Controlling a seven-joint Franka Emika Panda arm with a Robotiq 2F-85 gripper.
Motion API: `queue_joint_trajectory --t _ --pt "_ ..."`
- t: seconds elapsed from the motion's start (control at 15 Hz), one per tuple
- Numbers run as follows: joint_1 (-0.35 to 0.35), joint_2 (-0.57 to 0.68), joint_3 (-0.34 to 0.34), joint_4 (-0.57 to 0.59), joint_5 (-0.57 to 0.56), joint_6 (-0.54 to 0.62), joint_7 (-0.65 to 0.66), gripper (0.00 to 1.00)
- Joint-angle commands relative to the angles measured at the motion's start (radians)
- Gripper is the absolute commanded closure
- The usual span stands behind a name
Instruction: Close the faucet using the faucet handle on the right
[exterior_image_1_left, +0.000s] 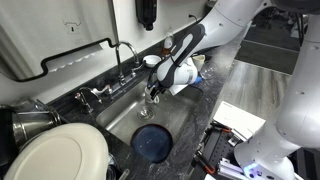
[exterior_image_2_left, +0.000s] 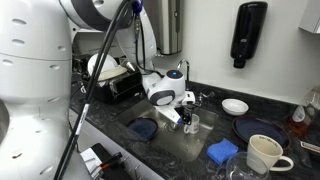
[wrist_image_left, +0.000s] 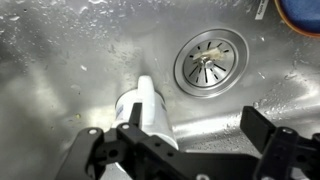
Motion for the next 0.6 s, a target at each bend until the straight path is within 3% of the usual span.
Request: queue_joint_trajectory --t 0.0,0.2,0.53 --pt "-0.015 0.016 0.008 -0.024 -0.007 0.08 -0.038 0.0" --pt "0.041 0.033 -0.086 -0.008 -0.085 0.065 -0.02 0.0" --pt "0.104 0.091 -0.166 0.038 -0.191 0.027 -0.004 0.0"
